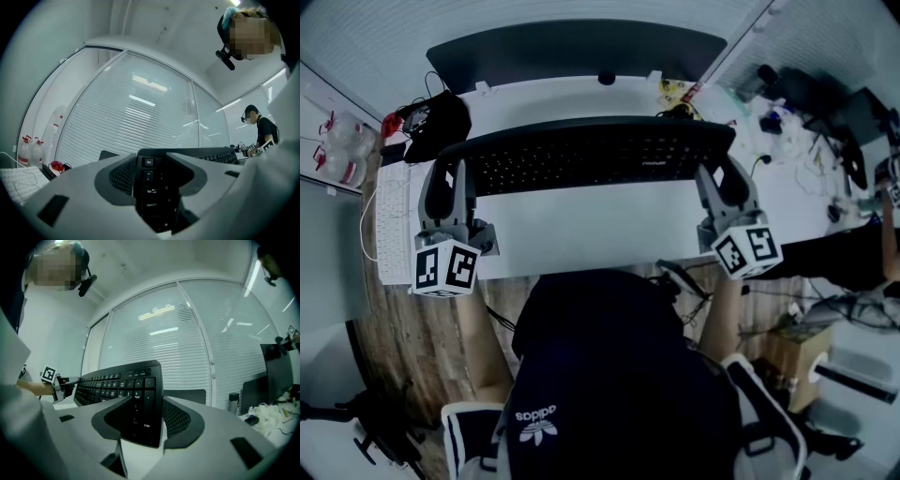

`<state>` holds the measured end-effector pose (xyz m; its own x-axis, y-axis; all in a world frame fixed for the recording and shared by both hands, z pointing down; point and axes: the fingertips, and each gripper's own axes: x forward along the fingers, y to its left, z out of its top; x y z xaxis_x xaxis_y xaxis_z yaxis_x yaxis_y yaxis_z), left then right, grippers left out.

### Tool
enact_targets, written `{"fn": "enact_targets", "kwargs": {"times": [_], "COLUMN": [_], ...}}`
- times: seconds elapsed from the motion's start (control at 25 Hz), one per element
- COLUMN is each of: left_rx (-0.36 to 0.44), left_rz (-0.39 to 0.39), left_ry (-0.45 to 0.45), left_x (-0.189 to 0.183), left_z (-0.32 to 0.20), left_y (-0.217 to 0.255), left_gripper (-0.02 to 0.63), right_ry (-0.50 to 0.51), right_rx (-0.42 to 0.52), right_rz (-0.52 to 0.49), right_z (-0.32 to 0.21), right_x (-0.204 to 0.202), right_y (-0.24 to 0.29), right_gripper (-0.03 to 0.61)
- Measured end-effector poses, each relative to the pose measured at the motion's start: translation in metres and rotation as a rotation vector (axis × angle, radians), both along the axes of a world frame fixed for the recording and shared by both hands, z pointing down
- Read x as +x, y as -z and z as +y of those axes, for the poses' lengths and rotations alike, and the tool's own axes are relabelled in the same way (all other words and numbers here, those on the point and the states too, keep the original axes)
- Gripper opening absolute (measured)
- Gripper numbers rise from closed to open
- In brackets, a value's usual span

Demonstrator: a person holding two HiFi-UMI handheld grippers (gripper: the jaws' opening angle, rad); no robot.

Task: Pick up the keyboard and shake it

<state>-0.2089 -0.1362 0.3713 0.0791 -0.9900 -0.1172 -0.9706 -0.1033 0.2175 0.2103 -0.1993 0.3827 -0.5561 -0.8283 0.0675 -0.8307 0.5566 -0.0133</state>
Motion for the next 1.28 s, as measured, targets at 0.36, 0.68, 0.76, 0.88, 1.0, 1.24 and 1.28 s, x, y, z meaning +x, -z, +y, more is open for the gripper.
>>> {"fn": "enact_targets", "kwargs": {"times": [0.36,0.68,0.76,0.88,1.0,1.24,1.28], "left_rx": [0.008,0.014,0.014,0.013,0.008,0.003,0.003], "left_rz": [0.008,0.012,0.009,0.013,0.009,0.014,0.011], "left_ry": [0.006,0.013,0.012,0.014,0.009,0.008,0.007], "left_x": [0.001,0.003,0.003,0.005,0.005,0.009,0.010], "left_z": [0.006,0.005,0.004,0.004,0.003,0.001,0.001], "left_y": [0.003,0.003,0.003,0.003,0.001,0.000,0.000], "left_gripper": [0.195,0.195,0.195,0.195,0.195,0.195,0.195], "right_ry": [-0.001,-0.002,0.001,-0.001,-0.004,-0.008,-0.008], "right_rx": [0.016,0.010,0.011,0.013,0.009,0.002,0.003], "right_rz": [0.002,0.000,0.002,0.003,0.005,0.006,0.006], "right_z": [0.006,0.003,0.002,0.003,0.003,0.003,0.003], "right_x": [0.001,0.003,0.003,0.004,0.005,0.010,0.010], "right_y": [0.003,-0.001,-0.001,-0.001,-0.002,-0.004,-0.003], "right_gripper": [0.195,0.195,0.195,0.195,0.195,0.195,0.195]}}
